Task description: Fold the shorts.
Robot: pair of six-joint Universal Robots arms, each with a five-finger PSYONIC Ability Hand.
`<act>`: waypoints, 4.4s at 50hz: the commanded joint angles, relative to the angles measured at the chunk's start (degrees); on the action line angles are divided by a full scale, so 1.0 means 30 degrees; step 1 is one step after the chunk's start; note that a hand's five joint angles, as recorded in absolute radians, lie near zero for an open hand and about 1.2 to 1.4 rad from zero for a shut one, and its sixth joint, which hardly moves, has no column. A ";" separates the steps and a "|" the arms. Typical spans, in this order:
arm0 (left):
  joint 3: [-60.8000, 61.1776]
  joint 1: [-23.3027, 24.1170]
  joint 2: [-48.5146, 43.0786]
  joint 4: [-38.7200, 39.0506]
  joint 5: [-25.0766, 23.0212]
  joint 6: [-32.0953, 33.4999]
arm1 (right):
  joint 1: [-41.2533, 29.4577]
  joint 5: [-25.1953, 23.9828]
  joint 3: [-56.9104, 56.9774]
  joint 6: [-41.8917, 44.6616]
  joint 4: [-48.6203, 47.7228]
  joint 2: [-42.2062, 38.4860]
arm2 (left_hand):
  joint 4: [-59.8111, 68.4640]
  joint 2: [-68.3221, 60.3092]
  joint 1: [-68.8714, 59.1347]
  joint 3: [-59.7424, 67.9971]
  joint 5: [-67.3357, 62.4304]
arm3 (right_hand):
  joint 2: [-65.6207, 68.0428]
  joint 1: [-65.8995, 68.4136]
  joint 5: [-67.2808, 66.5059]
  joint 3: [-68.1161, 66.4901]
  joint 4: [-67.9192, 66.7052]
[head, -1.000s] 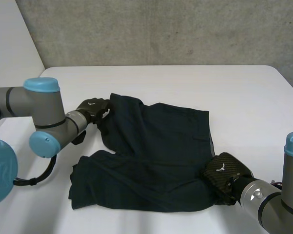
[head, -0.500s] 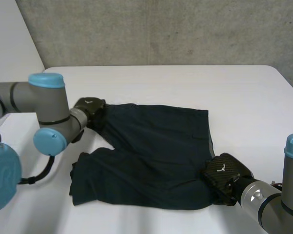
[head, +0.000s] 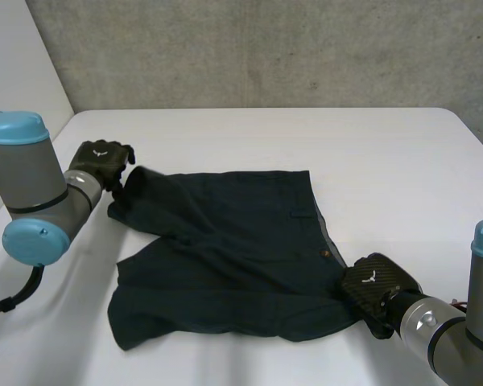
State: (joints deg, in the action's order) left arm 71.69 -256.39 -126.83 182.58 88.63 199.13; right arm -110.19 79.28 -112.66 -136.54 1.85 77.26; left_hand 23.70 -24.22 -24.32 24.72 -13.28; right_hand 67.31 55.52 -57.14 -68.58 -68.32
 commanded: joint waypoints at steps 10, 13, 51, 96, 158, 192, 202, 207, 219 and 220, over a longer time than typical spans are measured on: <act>0.0213 -0.1019 0.0557 -0.3028 -0.1241 -0.3033 | -0.0036 -0.0030 -0.0151 0.0016 0.0000 -0.0001 | 0.5539 -0.5368 -0.5335 0.5200 -0.5679 | 0.4229 0.8159 -0.4285 -0.3805 -0.3892; 0.0213 -0.1107 0.0469 -0.3028 -0.1566 -0.3299 | -0.0065 -0.0030 -0.0180 0.0016 -0.0029 -0.0001 | 0.5540 -0.5369 -0.5336 0.5201 -0.5680 | 0.4229 0.8159 -0.4285 -0.3805 -0.3892; 0.5985 -0.2133 0.3896 -0.1772 -0.1713 -0.3241 | -0.0212 -0.0029 -0.0444 0.0016 -0.0293 -0.0001 | 1.4314 -1.4143 -1.4110 1.3976 -1.4454 | 0.4229 0.8159 -0.4285 -0.3805 -0.3892; 0.5834 -0.2073 0.3515 -0.0187 -0.2563 -0.2274 | -0.0036 -0.0029 -0.0561 0.0016 -0.0293 -0.0001 | 1.8329 -1.8158 -1.8124 1.7990 -1.8468 | 0.4229 0.8159 -0.4285 -0.3805 -0.3892; 0.0243 -0.0229 -0.1230 -0.2091 -0.3939 -0.2450 | -0.0183 0.0058 -0.0561 0.0075 -0.0351 -0.0879 | 0.4755 -0.4584 -0.4551 0.4417 -0.4895 | 0.4229 0.8159 -0.4285 -0.3805 -0.3892; 0.2551 -0.1282 0.3981 -0.2324 -0.3031 -0.2450 | -0.0212 0.0146 -0.0561 0.0133 -0.0557 -0.1026 | 1.8765 -1.8595 -1.8561 1.8427 -1.8905 | 0.4229 0.8159 -0.4285 -0.3805 -0.3892; 0.4637 -0.1078 0.4365 -0.2296 -0.2797 -0.2421 | -0.0241 0.0146 -0.0561 0.0133 -0.0557 -0.1055 | 1.8765 -1.8595 -1.8561 1.8427 -1.8905 | 0.4229 0.8159 -0.4285 -0.3805 -0.3892; 0.5046 -0.1224 0.4394 -0.2354 -0.2038 -0.2391 | -0.0241 0.0146 -0.0678 0.0133 -0.0557 -0.1085 | 1.8765 -1.8595 -1.8561 1.8427 -1.8905 | 0.4229 0.8159 -0.4285 -0.3805 -0.3892; 0.6599 -0.1020 0.4656 -0.2442 0.0046 0.0946 | -0.0241 0.0029 -0.0532 0.0075 -0.0644 -0.0997 | 1.8765 -1.8595 -1.8561 1.8427 -1.8905 | 0.4229 0.8159 -0.4285 -0.3805 -0.3892; 0.6687 -0.1019 0.4774 -0.2442 -0.0013 0.1006 | -0.0241 0.0000 -0.0532 0.0046 -0.0702 -0.0997 | 1.5276 -1.5105 -1.5071 1.4937 -1.5415 | 0.4229 0.8159 -0.4285 -0.3805 -0.3892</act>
State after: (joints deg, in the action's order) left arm 89.65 -259.95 -113.53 175.40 88.43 197.66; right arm -110.90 79.57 -114.52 -136.24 0.09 74.10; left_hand 68.67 -68.42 -64.64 68.22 -55.70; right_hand 68.05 55.86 -57.14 -68.59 -68.32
